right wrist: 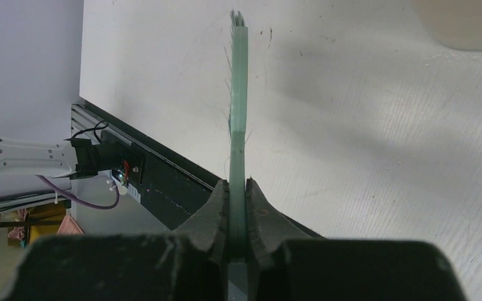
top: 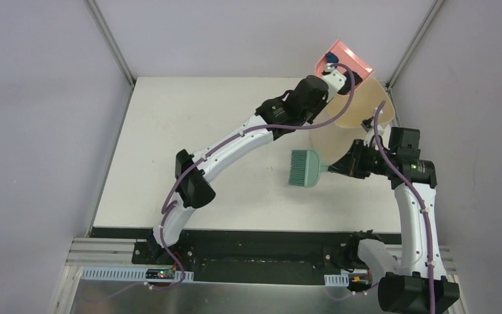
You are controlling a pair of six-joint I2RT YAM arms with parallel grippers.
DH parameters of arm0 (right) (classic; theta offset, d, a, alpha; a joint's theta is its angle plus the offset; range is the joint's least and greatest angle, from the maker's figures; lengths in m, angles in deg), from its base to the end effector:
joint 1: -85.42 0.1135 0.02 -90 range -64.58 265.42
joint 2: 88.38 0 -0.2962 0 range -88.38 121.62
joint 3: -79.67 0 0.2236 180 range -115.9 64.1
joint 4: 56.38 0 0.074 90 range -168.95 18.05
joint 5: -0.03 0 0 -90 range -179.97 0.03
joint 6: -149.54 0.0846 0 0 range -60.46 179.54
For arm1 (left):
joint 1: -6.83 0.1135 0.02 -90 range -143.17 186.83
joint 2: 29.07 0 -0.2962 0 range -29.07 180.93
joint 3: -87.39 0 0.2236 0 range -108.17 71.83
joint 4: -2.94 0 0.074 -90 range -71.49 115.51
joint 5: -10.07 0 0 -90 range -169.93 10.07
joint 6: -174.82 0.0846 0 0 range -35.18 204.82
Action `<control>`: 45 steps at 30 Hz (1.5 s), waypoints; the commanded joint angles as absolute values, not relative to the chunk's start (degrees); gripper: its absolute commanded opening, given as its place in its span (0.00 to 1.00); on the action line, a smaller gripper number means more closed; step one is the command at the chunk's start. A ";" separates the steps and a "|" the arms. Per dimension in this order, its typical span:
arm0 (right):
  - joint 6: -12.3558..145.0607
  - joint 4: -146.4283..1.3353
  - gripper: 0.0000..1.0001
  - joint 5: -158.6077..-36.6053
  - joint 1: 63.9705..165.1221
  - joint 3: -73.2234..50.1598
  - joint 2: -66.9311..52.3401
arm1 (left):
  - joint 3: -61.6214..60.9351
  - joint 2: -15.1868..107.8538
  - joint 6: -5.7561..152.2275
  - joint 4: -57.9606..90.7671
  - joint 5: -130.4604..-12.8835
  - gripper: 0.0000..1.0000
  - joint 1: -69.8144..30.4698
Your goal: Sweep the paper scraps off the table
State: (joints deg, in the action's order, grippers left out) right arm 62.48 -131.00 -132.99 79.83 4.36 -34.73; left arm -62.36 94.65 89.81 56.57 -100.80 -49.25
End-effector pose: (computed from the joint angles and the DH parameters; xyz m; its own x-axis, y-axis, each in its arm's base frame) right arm 0.1391 0.0444 0.3262 -0.8107 0.1170 -0.5736 -0.2966 0.7627 0.5748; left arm 0.3157 -0.4155 0.3871 -0.2054 0.4511 -0.8685 0.6194 0.7470 0.2415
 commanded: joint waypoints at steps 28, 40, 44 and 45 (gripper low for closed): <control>63.85 -127.97 0.00 -137.34 77.33 6.27 -39.33 | -53.20 104.74 180.02 -13.62 -124.28 0.00 -54.61; 63.96 -124.25 0.00 -139.87 77.33 8.52 -39.46 | -35.40 76.66 113.18 29.66 -132.85 0.00 -46.58; 66.37 -120.86 0.00 -142.67 77.33 10.57 -38.73 | -28.49 65.97 81.58 53.89 -114.45 0.00 -40.06; 67.13 -119.53 0.00 -143.96 77.36 11.10 -38.13 | -24.86 63.30 78.00 54.56 -111.05 0.00 -39.46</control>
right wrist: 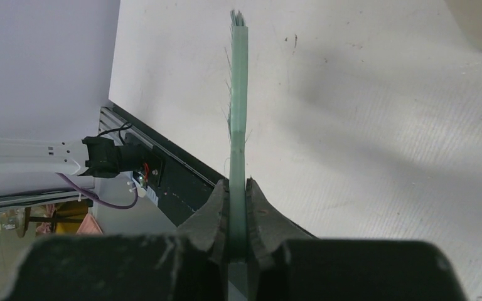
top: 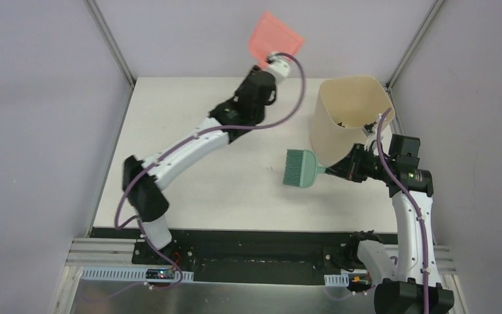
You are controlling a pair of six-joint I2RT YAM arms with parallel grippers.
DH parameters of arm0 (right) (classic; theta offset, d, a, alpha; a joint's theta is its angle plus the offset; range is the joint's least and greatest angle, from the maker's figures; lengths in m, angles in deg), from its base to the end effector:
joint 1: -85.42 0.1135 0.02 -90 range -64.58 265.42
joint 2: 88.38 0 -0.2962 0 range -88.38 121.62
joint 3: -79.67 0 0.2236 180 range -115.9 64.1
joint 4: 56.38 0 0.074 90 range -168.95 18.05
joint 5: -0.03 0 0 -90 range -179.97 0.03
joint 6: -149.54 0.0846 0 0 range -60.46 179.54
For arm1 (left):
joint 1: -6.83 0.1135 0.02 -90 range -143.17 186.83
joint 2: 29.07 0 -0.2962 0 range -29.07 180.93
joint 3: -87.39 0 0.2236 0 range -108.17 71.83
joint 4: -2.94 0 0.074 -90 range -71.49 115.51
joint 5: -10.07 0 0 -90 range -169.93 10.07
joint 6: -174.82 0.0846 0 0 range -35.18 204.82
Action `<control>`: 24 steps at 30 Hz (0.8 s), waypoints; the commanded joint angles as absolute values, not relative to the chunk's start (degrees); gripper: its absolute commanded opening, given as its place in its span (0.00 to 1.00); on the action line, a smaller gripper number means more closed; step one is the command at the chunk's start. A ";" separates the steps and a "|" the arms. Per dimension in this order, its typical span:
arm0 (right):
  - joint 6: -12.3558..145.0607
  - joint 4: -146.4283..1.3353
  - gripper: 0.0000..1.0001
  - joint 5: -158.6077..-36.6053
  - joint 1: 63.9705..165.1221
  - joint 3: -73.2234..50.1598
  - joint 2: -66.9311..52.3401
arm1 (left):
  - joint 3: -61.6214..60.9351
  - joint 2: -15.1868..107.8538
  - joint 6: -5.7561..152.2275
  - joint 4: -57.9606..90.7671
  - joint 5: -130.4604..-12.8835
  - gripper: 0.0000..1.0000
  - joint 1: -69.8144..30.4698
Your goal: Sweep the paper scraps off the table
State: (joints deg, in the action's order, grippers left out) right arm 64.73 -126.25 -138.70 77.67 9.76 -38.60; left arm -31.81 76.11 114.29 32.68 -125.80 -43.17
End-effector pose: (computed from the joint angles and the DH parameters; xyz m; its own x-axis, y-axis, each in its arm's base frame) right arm 0.1300 0.0465 0.3176 -0.7885 0.1675 -0.5917 -0.3223 0.7068 0.6297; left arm 0.3309 -0.2999 0.4175 -0.1077 0.6613 -0.7424 0.1634 0.7483 0.6429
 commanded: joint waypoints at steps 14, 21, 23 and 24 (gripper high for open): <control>74.95 -107.49 0.00 -141.63 86.40 17.63 -26.77 | 9.68 48.05 61.60 56.30 -93.68 0.00 -39.35; 77.13 -100.89 0.01 -142.00 87.02 24.25 -24.85 | 14.17 52.64 59.50 54.83 -89.28 0.02 -39.32; 77.13 -101.34 0.01 -142.00 87.07 24.59 -24.68 | 14.02 54.46 59.82 54.57 -88.68 0.04 -39.35; 77.13 -101.57 0.01 -142.00 87.11 24.51 -24.55 | 13.85 55.32 60.04 54.42 -88.51 0.05 -39.40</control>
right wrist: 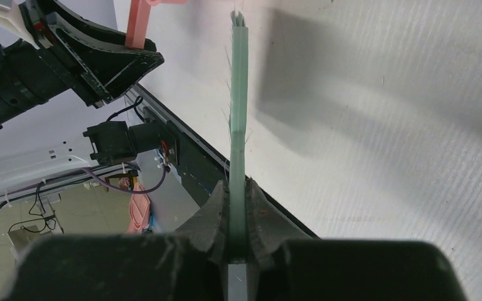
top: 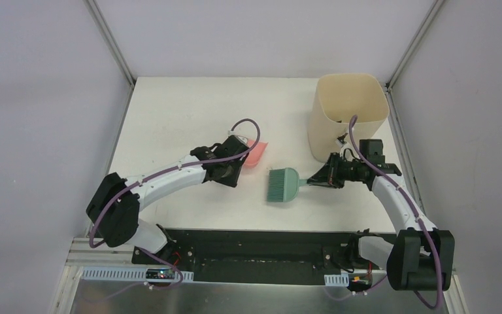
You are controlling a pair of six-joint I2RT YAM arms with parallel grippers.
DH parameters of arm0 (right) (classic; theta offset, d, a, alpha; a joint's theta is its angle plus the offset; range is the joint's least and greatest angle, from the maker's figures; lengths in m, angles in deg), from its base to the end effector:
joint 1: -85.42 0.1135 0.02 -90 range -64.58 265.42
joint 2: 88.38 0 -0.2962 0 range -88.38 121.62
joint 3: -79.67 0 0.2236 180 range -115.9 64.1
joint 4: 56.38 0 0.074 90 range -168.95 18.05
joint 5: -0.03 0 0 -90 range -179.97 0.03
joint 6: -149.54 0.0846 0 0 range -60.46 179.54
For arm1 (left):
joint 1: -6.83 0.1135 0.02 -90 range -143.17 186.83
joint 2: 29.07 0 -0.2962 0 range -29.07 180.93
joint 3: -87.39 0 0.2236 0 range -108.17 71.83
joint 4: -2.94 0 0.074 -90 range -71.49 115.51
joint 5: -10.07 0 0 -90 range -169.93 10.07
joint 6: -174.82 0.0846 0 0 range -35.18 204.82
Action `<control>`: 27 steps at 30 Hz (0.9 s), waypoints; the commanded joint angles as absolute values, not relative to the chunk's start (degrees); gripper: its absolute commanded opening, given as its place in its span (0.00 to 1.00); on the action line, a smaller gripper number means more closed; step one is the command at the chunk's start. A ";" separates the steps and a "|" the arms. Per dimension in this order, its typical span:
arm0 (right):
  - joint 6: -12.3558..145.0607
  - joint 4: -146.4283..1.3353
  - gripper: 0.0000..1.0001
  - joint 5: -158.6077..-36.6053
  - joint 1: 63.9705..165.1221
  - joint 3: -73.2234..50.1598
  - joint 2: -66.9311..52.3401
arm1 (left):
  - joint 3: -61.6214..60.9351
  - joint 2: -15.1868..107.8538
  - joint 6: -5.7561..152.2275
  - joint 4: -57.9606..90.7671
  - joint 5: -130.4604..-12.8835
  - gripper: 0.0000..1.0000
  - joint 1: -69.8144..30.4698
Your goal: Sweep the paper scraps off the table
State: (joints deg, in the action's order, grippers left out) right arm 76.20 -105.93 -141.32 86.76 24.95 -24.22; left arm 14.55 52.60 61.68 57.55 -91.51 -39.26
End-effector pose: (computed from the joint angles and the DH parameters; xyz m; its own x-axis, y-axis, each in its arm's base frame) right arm 0.1752 0.0702 0.2347 -0.9404 0.1571 -0.3017 -0.1537 0.5949 0.7890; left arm 0.1982 -0.1814 0.2319 -0.8233 0.3002 -0.4817 0.3480 0.9374 -0.0106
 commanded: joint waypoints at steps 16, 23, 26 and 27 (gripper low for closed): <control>75.59 -111.81 0.44 -132.97 86.91 21.28 -26.74 | 9.27 59.98 62.52 56.72 -84.89 0.45 -39.40; 69.12 -119.87 0.60 -129.01 86.83 17.13 -31.05 | 9.56 55.44 63.83 60.30 -85.57 0.56 -39.39; 69.42 -120.16 0.62 -127.70 86.66 17.08 -32.93 | 9.34 54.09 64.69 61.27 -86.31 0.56 -39.40; 69.38 -119.93 0.62 -127.82 86.65 17.16 -33.23 | 9.40 53.81 64.95 61.18 -86.54 0.57 -39.40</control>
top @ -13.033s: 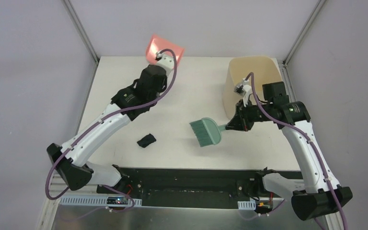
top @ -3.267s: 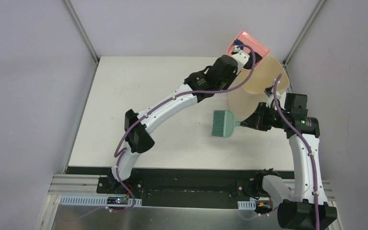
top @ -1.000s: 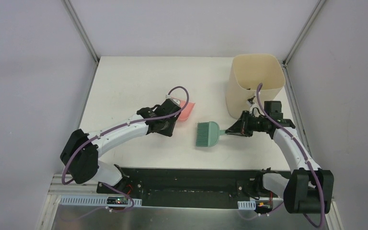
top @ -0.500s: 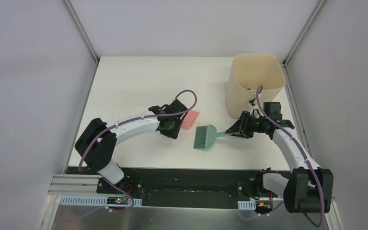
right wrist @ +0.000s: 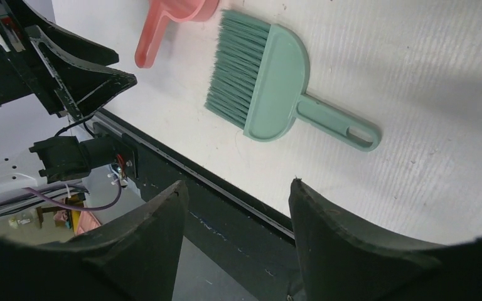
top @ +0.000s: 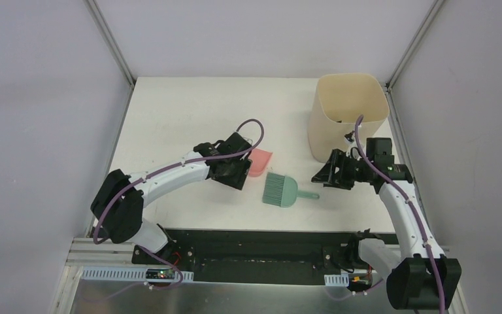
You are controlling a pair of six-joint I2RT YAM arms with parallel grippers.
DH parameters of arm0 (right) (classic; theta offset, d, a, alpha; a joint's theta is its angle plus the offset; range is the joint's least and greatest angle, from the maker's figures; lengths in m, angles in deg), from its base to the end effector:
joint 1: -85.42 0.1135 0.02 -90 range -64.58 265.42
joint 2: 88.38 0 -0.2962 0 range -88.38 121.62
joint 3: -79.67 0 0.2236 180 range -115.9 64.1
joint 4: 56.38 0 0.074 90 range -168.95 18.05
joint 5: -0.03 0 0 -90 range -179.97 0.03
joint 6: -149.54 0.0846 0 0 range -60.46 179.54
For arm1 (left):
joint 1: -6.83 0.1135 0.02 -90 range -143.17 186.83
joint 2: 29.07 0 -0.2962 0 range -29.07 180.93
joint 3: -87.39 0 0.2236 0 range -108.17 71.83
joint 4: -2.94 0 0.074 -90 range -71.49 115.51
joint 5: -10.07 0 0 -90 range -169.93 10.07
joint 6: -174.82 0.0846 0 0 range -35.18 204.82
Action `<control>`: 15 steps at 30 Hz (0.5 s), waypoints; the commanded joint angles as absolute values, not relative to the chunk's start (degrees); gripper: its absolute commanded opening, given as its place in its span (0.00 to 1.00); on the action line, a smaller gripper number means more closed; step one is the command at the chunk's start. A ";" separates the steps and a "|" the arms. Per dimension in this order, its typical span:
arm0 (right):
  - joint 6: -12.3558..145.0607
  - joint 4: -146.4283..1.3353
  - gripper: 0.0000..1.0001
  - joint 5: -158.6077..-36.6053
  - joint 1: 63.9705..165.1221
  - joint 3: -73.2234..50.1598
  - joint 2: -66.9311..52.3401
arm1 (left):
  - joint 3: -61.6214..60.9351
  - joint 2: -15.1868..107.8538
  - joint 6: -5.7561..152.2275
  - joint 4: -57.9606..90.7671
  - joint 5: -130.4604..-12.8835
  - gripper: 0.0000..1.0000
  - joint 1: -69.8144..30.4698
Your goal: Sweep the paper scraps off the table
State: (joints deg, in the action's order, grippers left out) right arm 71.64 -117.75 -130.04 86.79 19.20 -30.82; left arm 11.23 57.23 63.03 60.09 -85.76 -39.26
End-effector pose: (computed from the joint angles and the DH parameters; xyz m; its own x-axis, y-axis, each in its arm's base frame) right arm 0.1557 0.0582 0.2566 -0.9075 0.1388 -0.3965 -0.1684 0.7444 0.6461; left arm 0.2018 -0.1972 0.2238 -0.8500 0.3505 -0.3933 0.4028 0.9136 -0.0563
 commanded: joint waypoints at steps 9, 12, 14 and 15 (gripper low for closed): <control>69.25 -118.57 0.72 -125.67 85.86 16.24 -36.92 | 8.29 51.95 66.83 62.13 -87.40 0.60 -39.39; 69.75 -117.53 1.00 -119.96 85.52 16.00 -40.26 | 7.16 49.51 68.12 63.46 -89.23 0.65 -39.40; 70.12 -117.27 1.00 -118.12 84.05 15.79 -41.44 | 6.36 48.81 69.84 63.99 -88.93 0.71 -39.36; 70.10 -117.23 1.00 -117.83 83.70 15.51 -41.83 | 5.82 48.87 70.89 64.30 -88.61 0.75 -39.32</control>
State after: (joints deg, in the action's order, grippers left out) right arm 69.97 -119.57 -123.09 85.50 18.76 -39.01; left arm 9.79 52.51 66.84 63.52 -87.31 -39.26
